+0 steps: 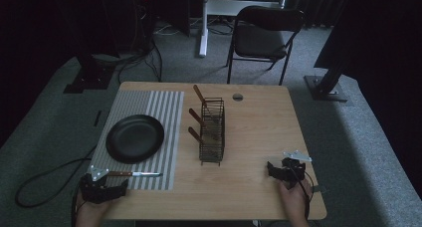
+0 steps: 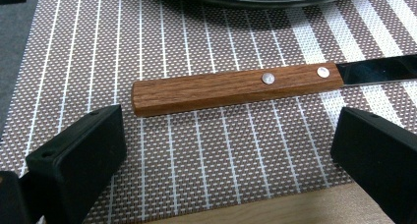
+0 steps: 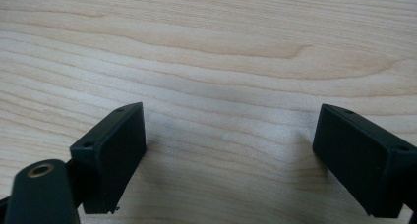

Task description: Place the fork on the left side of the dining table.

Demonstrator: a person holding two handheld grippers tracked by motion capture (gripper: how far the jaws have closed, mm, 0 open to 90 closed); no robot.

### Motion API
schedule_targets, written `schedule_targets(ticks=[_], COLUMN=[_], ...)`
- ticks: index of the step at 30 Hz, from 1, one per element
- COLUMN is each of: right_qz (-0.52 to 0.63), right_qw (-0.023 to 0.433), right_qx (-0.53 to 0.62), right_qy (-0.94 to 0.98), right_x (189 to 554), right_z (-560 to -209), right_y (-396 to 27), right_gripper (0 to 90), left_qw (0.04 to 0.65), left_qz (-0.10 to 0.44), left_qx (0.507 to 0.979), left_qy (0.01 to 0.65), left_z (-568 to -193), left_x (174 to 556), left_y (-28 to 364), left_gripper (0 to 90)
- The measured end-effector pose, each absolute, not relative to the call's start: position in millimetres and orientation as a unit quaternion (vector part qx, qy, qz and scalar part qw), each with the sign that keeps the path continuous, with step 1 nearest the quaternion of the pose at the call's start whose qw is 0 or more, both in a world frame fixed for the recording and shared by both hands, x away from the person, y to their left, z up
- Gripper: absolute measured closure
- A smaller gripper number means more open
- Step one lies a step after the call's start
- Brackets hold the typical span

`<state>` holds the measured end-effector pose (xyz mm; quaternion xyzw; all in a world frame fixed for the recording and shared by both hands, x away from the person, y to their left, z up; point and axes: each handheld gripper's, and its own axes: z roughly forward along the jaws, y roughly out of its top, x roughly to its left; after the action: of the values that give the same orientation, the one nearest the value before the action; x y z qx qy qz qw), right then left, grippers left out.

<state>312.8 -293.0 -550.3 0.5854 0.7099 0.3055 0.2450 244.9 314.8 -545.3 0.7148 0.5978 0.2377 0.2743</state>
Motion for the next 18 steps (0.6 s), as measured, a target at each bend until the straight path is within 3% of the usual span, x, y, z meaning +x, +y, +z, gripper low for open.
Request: schedule_targets(ticks=[18], right_qz=[0.306], right_qw=[0.245], right_qx=[0.586], right_qy=[0.71], right_x=[313], right_z=[-550], right_y=[-293], right_gripper=[12.4], left_qw=[0.288], left_qz=[0.216], left_qx=[0.724], left_qy=[0.588], left_z=[-531], left_x=[239], left_y=[306], left_gripper=[1.3])
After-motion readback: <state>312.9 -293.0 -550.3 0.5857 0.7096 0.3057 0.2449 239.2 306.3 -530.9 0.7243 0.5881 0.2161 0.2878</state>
